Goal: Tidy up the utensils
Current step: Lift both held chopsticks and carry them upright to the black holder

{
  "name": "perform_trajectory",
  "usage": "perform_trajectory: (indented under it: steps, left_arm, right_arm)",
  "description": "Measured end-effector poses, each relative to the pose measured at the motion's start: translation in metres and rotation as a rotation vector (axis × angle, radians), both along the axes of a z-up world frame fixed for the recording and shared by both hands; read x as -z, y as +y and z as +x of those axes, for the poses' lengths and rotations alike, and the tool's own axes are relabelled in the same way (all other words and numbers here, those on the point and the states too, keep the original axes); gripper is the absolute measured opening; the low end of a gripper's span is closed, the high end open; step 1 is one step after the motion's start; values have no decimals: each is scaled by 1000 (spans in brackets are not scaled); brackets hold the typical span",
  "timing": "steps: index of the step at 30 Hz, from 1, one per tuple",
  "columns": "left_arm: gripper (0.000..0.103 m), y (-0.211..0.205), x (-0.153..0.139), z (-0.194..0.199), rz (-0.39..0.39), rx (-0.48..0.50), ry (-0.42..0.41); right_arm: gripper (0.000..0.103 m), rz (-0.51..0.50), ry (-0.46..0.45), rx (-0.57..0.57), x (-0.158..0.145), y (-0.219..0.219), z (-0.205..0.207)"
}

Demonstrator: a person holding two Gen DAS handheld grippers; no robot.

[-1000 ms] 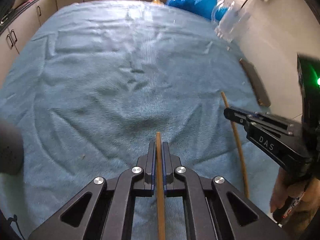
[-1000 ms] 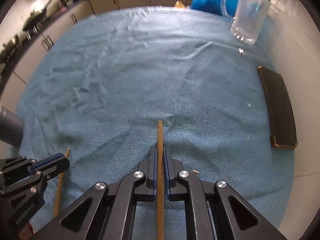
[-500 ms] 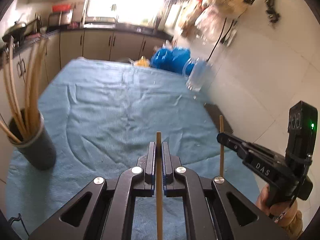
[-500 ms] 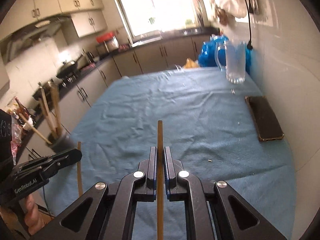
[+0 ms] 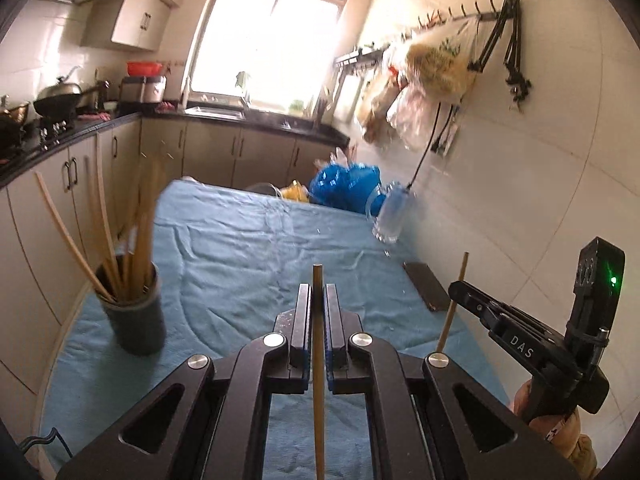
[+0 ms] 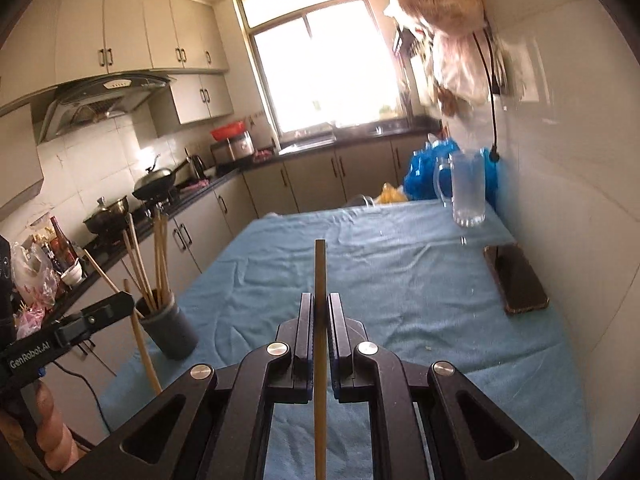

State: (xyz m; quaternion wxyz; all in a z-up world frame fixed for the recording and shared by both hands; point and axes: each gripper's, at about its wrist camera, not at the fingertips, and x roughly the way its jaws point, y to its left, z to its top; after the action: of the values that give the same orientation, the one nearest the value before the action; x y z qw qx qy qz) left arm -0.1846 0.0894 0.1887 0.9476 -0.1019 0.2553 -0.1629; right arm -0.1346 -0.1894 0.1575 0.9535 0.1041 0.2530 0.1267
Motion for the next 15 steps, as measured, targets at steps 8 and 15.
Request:
perform_trajectory:
  steps: [8, 15]
  left_arm:
    - [5, 43, -24, -15, -57, -86, -63]
    - [5, 83, -40, -22, -105, -159, -121]
  right_arm:
    - [6, 5, -95, -19, -30, 20, -15]
    - [6, 6, -125, -71, -46, 49, -4]
